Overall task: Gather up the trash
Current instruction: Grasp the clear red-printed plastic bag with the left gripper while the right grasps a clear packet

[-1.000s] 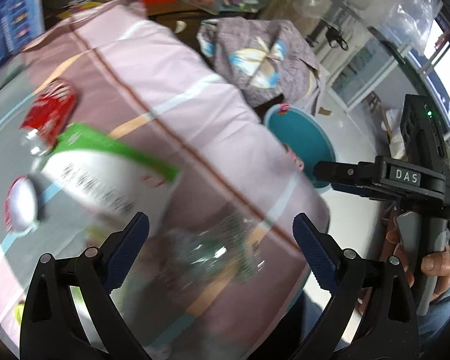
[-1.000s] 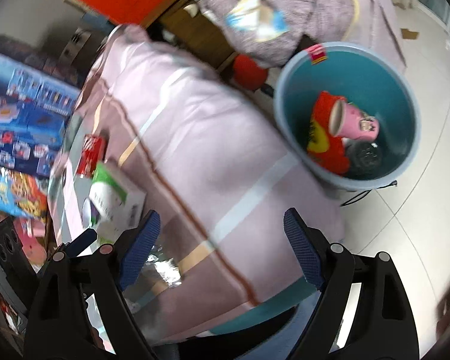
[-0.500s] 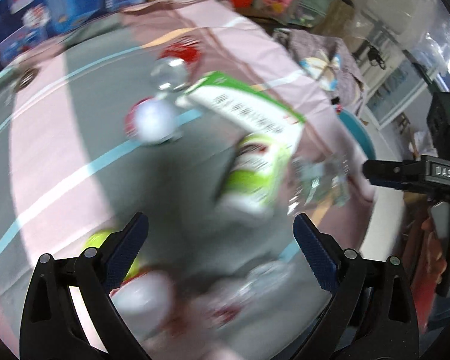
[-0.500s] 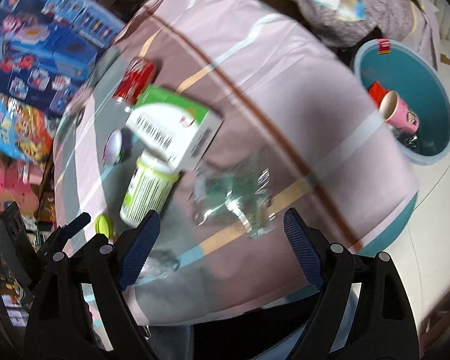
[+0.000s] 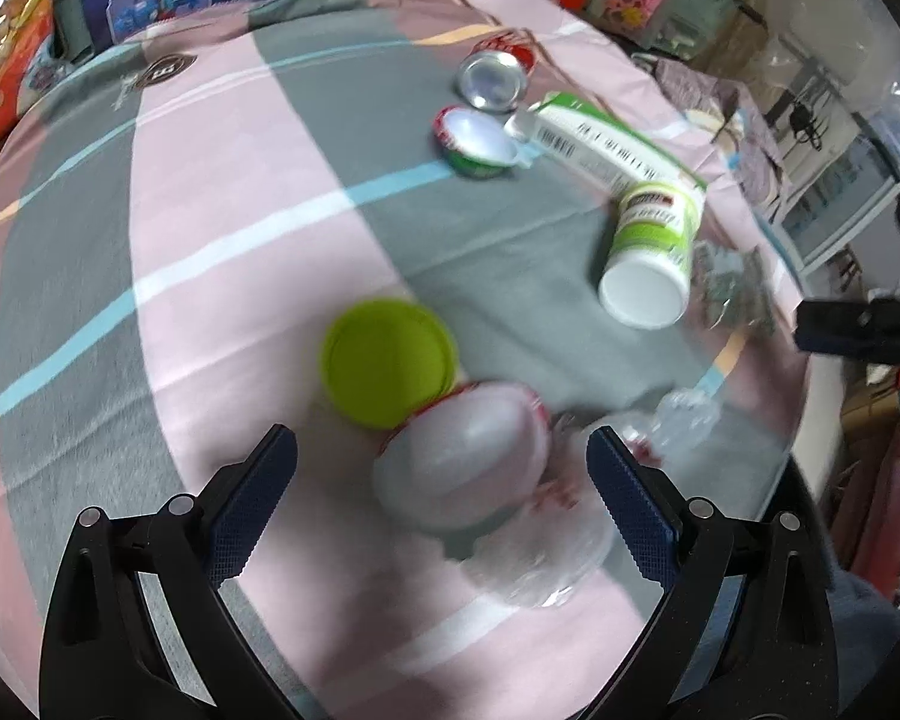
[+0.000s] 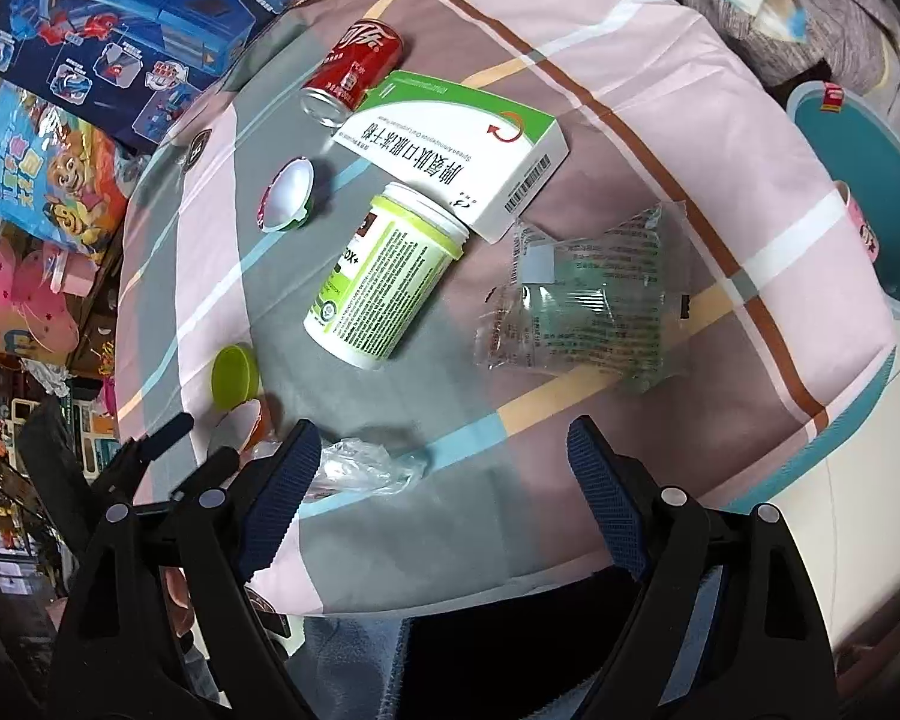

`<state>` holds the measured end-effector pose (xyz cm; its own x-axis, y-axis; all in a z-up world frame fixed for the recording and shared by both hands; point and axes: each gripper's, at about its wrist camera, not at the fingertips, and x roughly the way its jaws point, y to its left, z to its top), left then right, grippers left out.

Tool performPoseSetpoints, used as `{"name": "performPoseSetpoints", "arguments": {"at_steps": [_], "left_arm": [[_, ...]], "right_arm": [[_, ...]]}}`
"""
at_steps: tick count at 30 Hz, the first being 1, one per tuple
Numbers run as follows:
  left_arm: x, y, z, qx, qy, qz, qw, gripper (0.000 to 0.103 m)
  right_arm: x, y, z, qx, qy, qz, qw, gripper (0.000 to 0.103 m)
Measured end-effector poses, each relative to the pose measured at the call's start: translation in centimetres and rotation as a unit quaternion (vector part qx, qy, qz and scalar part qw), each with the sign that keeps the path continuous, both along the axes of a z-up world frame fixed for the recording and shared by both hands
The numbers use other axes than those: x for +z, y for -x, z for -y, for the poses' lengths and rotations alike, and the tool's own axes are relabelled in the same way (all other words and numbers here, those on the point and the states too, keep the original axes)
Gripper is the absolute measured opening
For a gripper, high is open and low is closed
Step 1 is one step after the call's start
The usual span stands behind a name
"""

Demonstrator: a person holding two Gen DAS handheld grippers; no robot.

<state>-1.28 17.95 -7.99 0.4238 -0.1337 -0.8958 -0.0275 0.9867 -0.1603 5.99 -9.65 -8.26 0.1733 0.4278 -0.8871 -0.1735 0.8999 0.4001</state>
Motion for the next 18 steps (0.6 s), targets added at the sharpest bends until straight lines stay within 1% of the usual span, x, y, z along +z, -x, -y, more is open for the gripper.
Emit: {"name": "performPoseSetpoints", "arguments": {"at_steps": [5,8,13,16,17,18], "left_arm": [[-1.0,0.9,-0.3,0.002,0.01,-0.012,0.9999,0.097],[-0.4,2.0,-0.1,-0.005,0.018,-0.001,0.9998,0.097],[1.5,3.1,2.6,-0.056,0.007,0.028,0.998,0.097],[2.0,3.5,4.6,-0.091,0.007,0.033,0.9953,0.096],[1.9,3.4,5.3,-0.101,0.002,0.031,0.9944,0.09],[1.6,3.4,6.0,-0.113,-0.004,0.023,0.9934,0.08]], "right_arm": [[-0.4,0.2,0.1,-0.003,-0.001,-0.007,1.0,0.081],[-0.7,0.1,0.3,-0.006,-0.003,-0.01,1.0,0.081],[-0.7,-0.1,1.4,-0.024,-0.01,-0.009,1.0,0.081],[-0.7,-0.2,2.3,-0.034,-0.017,-0.009,0.999,0.081],[-0.8,-0.2,2.7,-0.038,-0.021,-0.009,0.999,0.081],[-0.8,-0.2,2.9,-0.04,-0.023,-0.01,0.999,0.081]]}}
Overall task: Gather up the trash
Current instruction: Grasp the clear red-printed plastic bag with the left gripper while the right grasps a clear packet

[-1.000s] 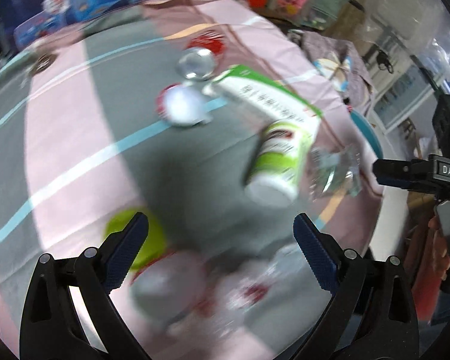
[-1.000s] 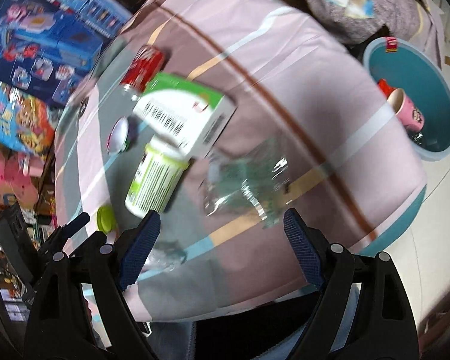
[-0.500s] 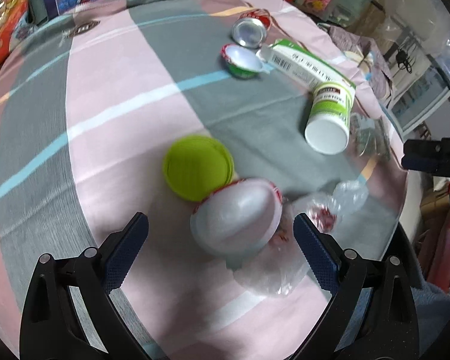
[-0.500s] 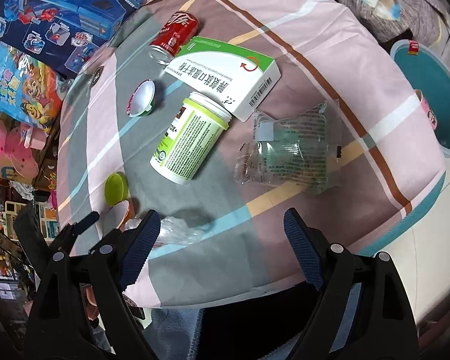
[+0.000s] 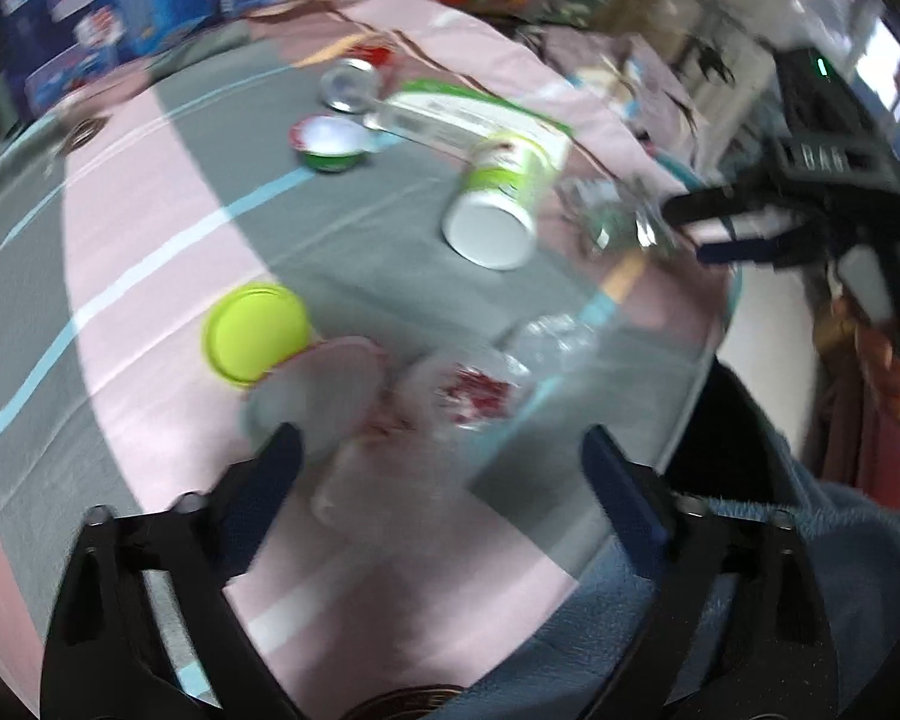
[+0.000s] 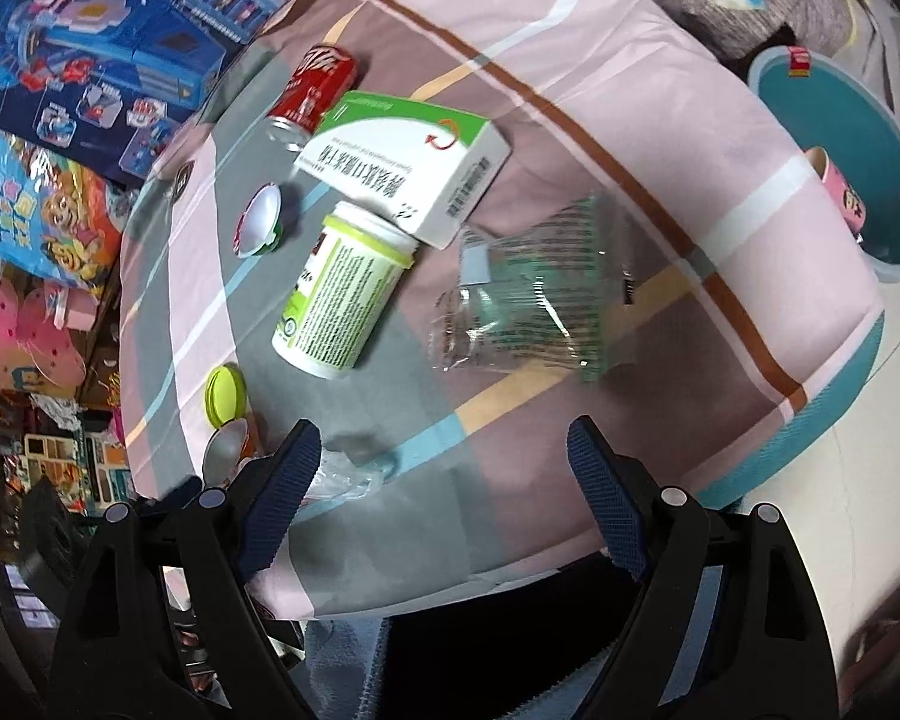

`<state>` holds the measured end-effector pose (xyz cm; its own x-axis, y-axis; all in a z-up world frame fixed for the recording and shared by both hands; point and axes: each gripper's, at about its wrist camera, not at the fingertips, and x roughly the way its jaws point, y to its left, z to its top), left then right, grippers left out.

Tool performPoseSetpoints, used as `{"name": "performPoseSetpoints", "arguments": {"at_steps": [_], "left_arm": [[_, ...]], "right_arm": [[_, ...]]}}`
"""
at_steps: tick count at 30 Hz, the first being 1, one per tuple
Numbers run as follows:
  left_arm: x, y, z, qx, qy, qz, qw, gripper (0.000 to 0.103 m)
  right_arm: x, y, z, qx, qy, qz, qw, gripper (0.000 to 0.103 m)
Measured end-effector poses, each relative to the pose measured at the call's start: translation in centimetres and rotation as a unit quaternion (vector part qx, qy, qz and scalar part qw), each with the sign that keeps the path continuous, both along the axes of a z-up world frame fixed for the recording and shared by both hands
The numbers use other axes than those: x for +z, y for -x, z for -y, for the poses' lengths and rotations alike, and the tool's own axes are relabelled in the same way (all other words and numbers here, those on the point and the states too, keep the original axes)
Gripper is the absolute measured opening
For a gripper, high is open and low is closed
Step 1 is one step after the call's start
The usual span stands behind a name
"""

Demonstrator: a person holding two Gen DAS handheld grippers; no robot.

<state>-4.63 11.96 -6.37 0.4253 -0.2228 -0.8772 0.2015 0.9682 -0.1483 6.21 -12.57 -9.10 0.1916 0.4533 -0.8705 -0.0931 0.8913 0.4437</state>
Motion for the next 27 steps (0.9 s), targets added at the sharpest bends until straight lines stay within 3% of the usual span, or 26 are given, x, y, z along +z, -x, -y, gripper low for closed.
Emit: {"name": "performPoseSetpoints", "arguments": {"at_steps": [3,8,12,13,14,15,27], "left_arm": [[-1.3,-0.3,1.4,-0.021,-0.006,-0.023,0.9995,0.063],[-3.4,-2.0,2.2,-0.01,-0.015,-0.048,0.9987,0.062],[-3.8,-3.7,3.6,-0.017,-0.01,-0.041,0.999,0.063],[-3.8,-4.1,4.0,-0.018,-0.012,-0.037,0.9991,0.058],[-3.8,-4.4,4.2,-0.016,-0.016,-0.033,0.9992,0.039],[-3.7,-4.8,4.4,-0.013,-0.01,-0.034,0.9993,0.032],[0.5,-5.5,0.8,0.046,0.051,-0.014,0.9975,0.031]], "right_arm": [[-0.3,0.1,0.7,-0.005,-0.006,-0.001,1.0,0.081],[-0.8,-0.1,1.7,-0.013,-0.016,-0.006,1.0,0.081],[-1.3,-0.6,2.8,-0.027,-0.019,-0.007,0.999,0.081],[-1.4,-0.8,3.0,-0.029,-0.017,-0.007,0.999,0.081],[-1.5,-1.1,3.2,-0.033,-0.015,-0.005,0.999,0.081],[-1.6,-1.3,3.4,-0.035,-0.014,-0.004,0.999,0.081],[-4.1,-5.3,0.5,-0.013,0.021,0.015,1.0,0.081]]}}
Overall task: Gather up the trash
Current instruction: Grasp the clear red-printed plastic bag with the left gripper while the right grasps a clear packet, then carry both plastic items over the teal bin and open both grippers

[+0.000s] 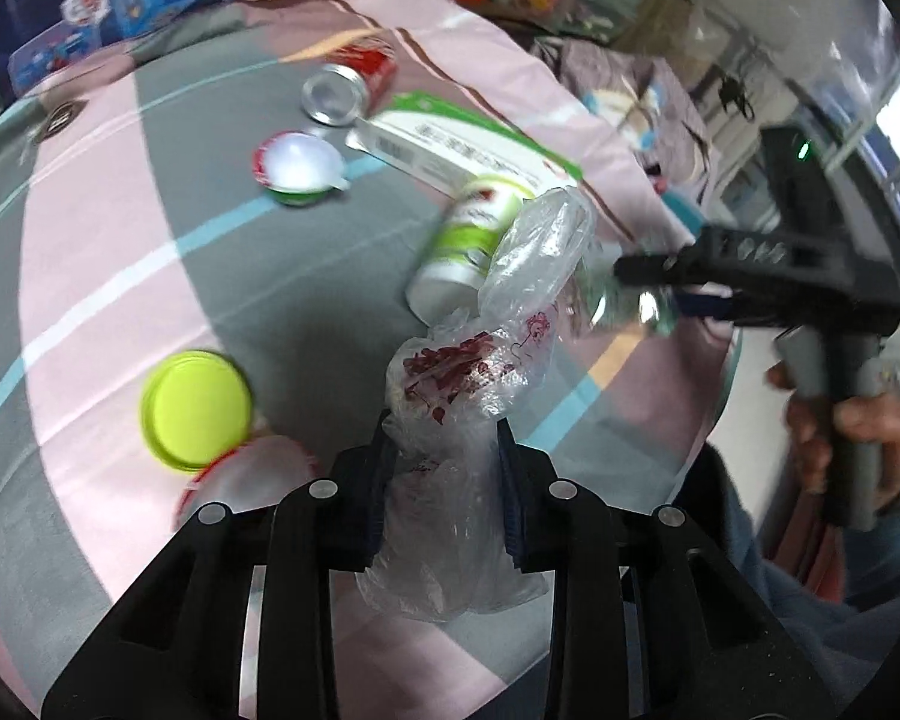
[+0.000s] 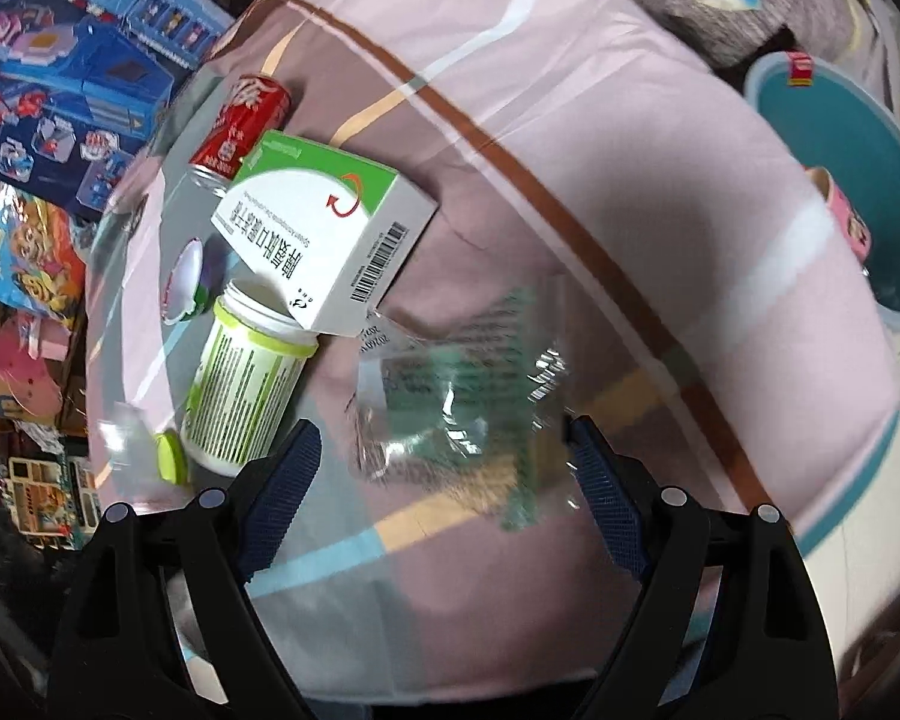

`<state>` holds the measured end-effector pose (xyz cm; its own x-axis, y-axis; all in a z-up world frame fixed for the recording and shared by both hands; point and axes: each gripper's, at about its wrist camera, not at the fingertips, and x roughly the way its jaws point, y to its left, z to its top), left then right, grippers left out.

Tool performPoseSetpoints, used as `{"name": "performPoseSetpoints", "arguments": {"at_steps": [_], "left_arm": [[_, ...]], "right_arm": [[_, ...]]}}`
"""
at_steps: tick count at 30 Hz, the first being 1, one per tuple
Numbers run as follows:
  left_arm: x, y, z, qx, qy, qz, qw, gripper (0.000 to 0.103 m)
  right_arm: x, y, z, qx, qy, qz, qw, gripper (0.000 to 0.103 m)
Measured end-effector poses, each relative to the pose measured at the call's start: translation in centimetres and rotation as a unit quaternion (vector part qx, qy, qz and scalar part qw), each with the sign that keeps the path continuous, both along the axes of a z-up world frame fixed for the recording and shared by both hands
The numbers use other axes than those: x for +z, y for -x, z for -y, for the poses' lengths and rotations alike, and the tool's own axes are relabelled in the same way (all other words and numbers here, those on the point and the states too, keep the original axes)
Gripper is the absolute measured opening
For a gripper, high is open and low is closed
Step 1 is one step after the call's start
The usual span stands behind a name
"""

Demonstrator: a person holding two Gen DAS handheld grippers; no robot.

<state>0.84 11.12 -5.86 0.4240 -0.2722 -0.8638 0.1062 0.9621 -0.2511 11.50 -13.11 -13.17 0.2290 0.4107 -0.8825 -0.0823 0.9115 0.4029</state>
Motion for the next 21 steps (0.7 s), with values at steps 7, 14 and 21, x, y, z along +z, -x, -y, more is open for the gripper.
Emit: {"name": "performPoseSetpoints", "arguments": {"at_steps": [7,14,21], "left_arm": [[0.7,-1.0,-1.1,0.034,0.007,-0.006,0.9994,0.032],[2.0,-1.9,0.2,0.029,0.006,0.011,0.9995,0.032],[3.8,-3.6,3.2,0.003,0.006,0.03,0.9995,0.032]], "right_arm": [[-0.3,0.3,-1.2,0.049,-0.015,0.029,0.998,0.029],[1.7,1.2,1.1,0.048,-0.044,0.056,0.996,0.02],[4.9,1.5,5.2,0.01,-0.065,0.09,0.994,0.02]]}}
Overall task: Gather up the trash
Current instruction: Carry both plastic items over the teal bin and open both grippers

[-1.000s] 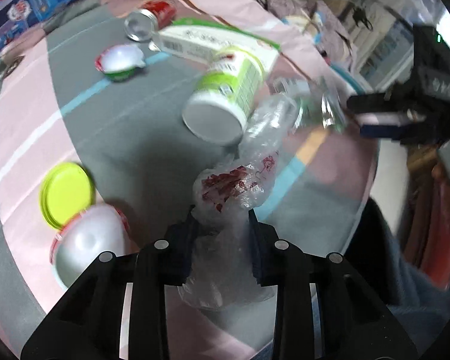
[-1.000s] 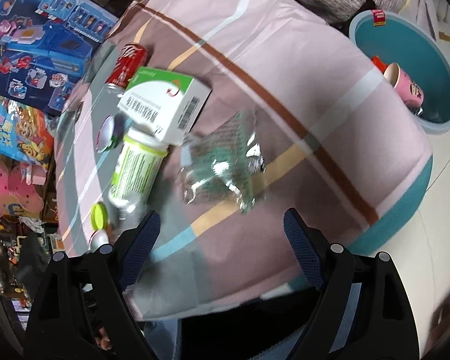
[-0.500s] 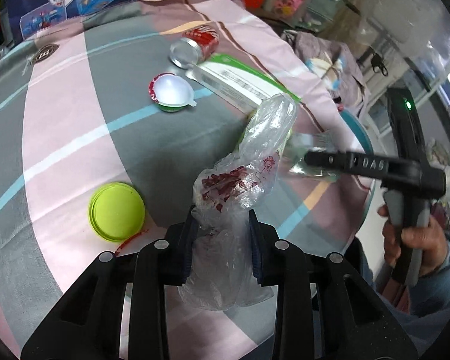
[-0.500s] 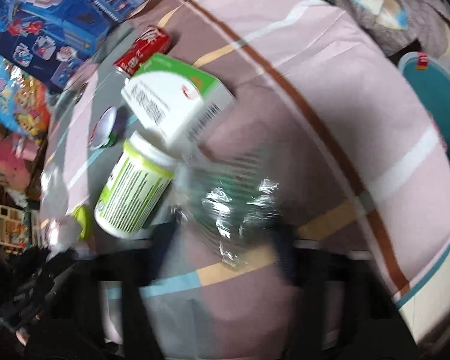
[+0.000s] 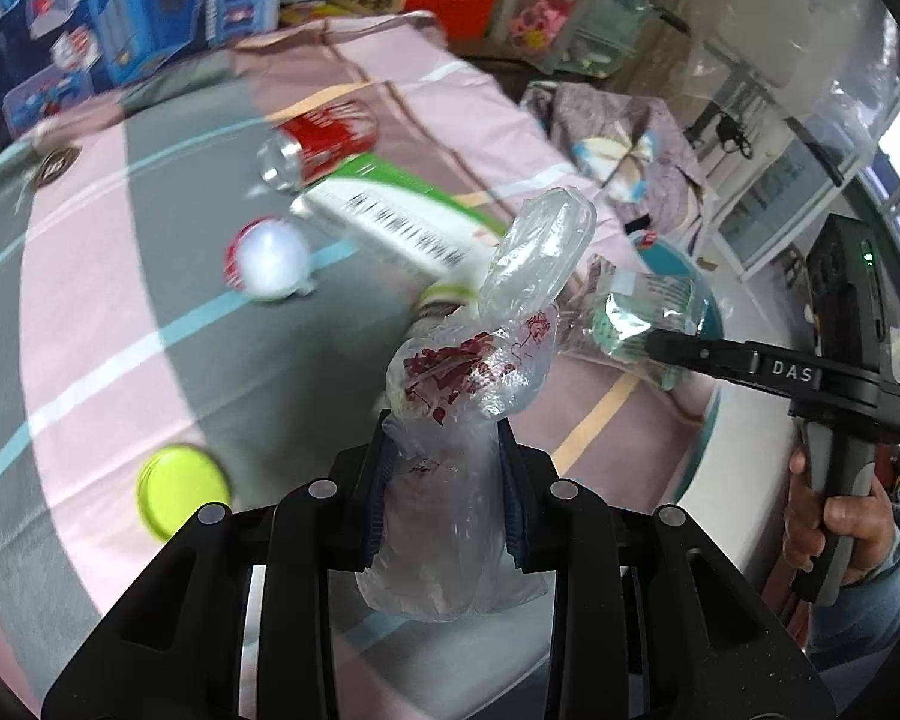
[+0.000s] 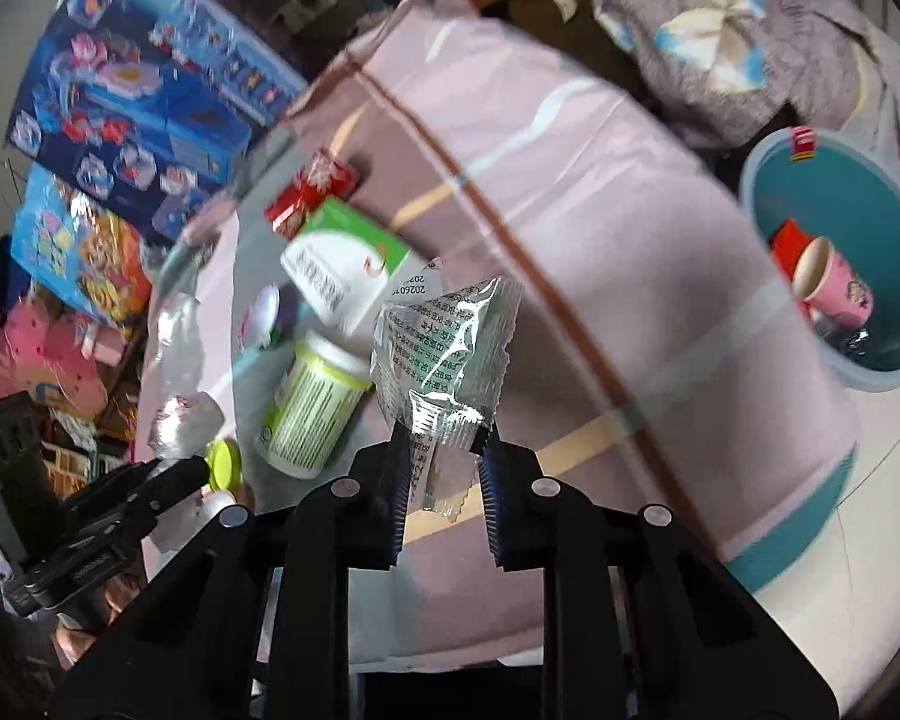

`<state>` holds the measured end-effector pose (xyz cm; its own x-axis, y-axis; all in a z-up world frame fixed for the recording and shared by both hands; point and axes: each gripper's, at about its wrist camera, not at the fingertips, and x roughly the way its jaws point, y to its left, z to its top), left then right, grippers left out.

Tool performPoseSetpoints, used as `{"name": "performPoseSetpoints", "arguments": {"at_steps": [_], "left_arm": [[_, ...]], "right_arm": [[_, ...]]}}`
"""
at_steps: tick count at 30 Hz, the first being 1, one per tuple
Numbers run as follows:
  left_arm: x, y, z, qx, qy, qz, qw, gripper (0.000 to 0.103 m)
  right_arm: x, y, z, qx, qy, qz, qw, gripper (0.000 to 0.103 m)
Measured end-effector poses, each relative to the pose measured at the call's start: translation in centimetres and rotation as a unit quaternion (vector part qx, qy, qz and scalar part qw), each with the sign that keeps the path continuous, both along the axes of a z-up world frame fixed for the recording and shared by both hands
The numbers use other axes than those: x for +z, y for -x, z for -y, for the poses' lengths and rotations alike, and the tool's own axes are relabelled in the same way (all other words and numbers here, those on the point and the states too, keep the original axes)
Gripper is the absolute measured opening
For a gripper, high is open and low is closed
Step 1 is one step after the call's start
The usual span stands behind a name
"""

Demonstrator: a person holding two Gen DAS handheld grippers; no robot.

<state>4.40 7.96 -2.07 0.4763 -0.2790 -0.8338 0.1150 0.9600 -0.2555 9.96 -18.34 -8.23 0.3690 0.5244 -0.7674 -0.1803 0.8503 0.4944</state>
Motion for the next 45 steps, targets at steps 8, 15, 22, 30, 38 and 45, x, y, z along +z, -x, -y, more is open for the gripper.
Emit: {"name": "performPoseSetpoints", "arguments": {"at_steps": [8,15,22,30,38,45], "left_arm": [[1.4,-3.4,5.7,-0.049,-0.014,0.011,0.9987,0.032],[2.1,-7.4,12.2,-0.096,-0.02,0.013,0.9951,0.032],[1.5,-11.0,19.6,-0.146,-0.028,0.002,0.989,0.033],[-0.8,-14.9,27.0,-0.186,-0.036,-0.026,0.9815,0.033],[-4.0,-18.3,32.0,-0.21,-0.037,-0.058,0.9752,0.033],[-5.5,-20.3,34.1,-0.208,-0.038,-0.064,0.9754,0.063]], "right_arm": [[2.7,-0.9,6.0,-0.061,-0.028,0.03,0.997,0.02],[3.6,-2.2,12.0,-0.112,-0.041,0.039,0.992,0.02],[3.4,-3.5,18.5,-0.168,-0.043,0.038,0.984,0.02],[1.5,-4.5,24.5,-0.216,-0.042,0.013,0.975,0.021],[-1.1,-5.7,27.6,-0.242,-0.037,-0.024,0.969,0.021],[-2.1,-6.7,28.6,-0.25,-0.032,-0.039,0.967,0.021]]}}
